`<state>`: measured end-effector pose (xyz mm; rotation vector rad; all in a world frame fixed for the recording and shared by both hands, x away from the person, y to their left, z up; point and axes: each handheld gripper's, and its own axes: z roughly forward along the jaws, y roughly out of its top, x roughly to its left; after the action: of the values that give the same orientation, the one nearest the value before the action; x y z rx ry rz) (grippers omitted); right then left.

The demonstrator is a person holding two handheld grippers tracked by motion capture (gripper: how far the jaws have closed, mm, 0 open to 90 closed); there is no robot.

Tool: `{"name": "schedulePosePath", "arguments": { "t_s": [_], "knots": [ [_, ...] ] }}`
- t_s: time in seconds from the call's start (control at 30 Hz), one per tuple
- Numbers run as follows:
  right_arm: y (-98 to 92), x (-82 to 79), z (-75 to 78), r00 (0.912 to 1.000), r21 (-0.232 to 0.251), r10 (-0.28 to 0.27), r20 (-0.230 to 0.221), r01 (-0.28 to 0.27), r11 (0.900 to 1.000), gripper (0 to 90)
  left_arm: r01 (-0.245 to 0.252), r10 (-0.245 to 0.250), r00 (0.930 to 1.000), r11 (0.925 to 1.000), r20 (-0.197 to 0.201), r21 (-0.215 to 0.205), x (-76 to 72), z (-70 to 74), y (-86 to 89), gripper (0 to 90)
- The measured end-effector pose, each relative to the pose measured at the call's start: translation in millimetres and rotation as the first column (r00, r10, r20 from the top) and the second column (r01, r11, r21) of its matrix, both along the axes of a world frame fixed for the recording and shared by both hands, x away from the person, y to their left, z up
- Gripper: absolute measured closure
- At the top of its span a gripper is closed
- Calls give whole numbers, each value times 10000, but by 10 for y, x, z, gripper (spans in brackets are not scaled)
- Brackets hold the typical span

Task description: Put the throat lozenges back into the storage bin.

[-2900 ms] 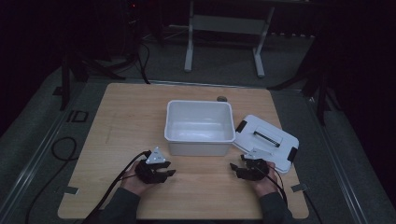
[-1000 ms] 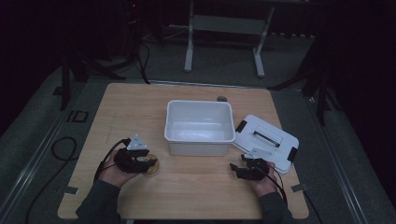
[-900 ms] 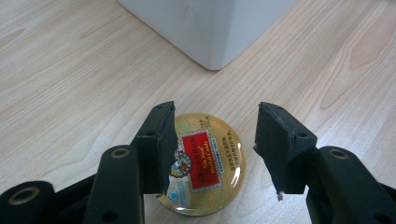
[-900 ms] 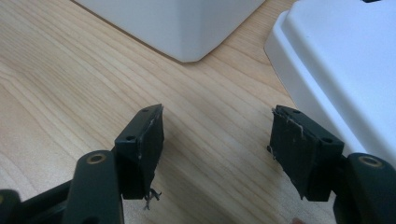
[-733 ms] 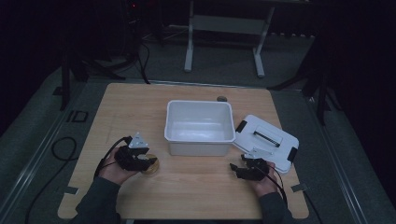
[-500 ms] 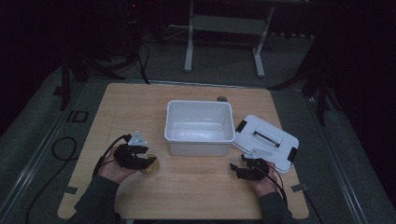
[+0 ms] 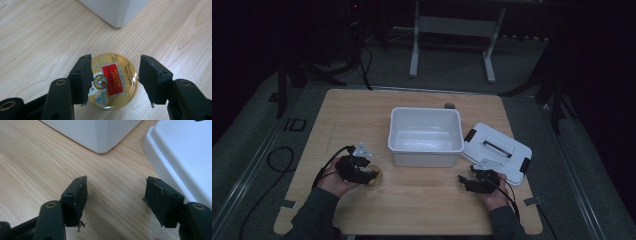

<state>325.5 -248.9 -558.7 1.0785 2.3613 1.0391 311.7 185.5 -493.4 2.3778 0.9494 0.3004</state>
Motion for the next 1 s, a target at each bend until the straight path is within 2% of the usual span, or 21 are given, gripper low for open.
{"name": "schedulePosePath", "arguments": {
  "t_s": [0.17,0.37,0.43,0.47,0.6,0.83,1.0],
  "knots": [
    [0,0,0,10000,1,1,-1,-1,10000,340,127,-125,9999,9995,-74,273,14,9,-12,435],
    [0,0,0,10000,0,1,-2,-1,10000,340,248,-230,9994,9972,-259,704,54,20,-14,375],
    [0,0,0,10000,0,1,-1,-1,10000,340,265,-244,9993,9970,-290,733,56,17,-18,355],
    [0,0,0,10000,0,2,1,-2,10000,340,419,-378,9983,9946,-449,954,72,12,-20,355],
    [0,0,0,10000,0,5,-2,-5,10000,339,555,-496,9974,9914,-521,1184,90,10,-38,323],
    [0,0,0,10000,-1,7,-2,-7,10000,339,633,-545,9961,9893,-690,1318,127,3,-68,270],
    [0,0,0,10000,-1,10,-6,-10,10000,337,729,-596,9933,9880,-994,1360,164,-19,-89,233]
  ]
}}
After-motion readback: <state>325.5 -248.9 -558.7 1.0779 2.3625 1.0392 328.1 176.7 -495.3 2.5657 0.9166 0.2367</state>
